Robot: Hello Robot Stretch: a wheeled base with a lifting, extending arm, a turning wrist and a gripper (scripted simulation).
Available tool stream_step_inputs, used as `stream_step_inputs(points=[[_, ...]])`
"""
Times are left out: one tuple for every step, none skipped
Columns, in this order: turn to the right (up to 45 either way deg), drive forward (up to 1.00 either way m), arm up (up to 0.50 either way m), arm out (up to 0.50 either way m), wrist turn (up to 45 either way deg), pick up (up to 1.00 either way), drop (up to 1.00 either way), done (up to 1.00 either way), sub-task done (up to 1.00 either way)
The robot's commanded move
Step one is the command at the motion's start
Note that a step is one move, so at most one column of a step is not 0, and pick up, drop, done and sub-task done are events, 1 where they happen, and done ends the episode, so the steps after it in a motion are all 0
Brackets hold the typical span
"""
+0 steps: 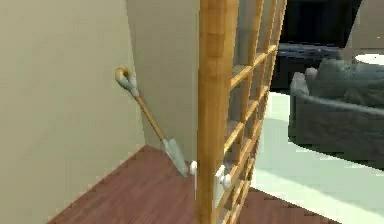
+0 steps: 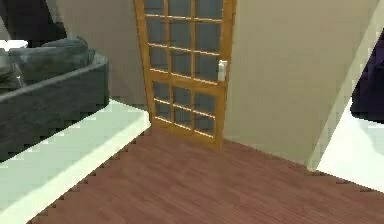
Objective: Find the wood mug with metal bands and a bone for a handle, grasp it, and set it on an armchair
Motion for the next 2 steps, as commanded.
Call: stream_step_inputs(points=[[45.0, 0.00, 0.00, 0.00, 0.0, 0.00, 0.00, 0.00, 0.00], [45.0, 0.00, 0.00, 0.00, 0.0, 0.00, 0.00, 0.00, 0.00]])
